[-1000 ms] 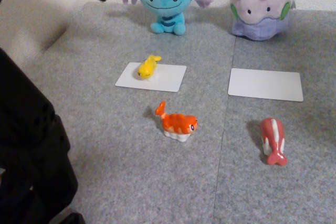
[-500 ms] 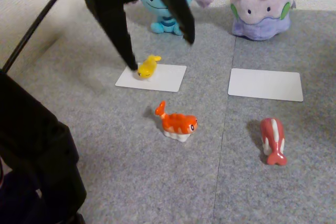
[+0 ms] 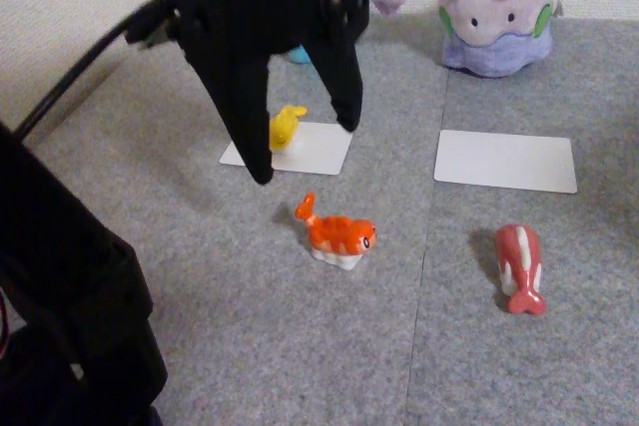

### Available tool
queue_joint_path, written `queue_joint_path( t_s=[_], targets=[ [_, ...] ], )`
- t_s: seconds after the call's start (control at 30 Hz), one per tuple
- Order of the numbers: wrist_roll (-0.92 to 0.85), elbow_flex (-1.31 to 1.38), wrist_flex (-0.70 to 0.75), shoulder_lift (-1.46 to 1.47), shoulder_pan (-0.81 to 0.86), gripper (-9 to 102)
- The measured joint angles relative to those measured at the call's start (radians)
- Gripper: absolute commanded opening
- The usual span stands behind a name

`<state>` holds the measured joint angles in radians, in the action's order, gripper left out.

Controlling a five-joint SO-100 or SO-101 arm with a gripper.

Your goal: Wooper wants to eat egg sudhi, and Goomy wants to eat shrimp sushi

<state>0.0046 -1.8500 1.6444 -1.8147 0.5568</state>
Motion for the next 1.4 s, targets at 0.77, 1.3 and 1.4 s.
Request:
queue_joint_path(
  t_s=[0.77,1.3,1.4],
  targets=[
    [-0.114,0.0,-0.198,0.308,0.057,34],
    [-0.114,0.003,-0.359,0.43,0.086,27],
    [-0.112,0.003,-0.36,0.43,0.083,25]
  ],
)
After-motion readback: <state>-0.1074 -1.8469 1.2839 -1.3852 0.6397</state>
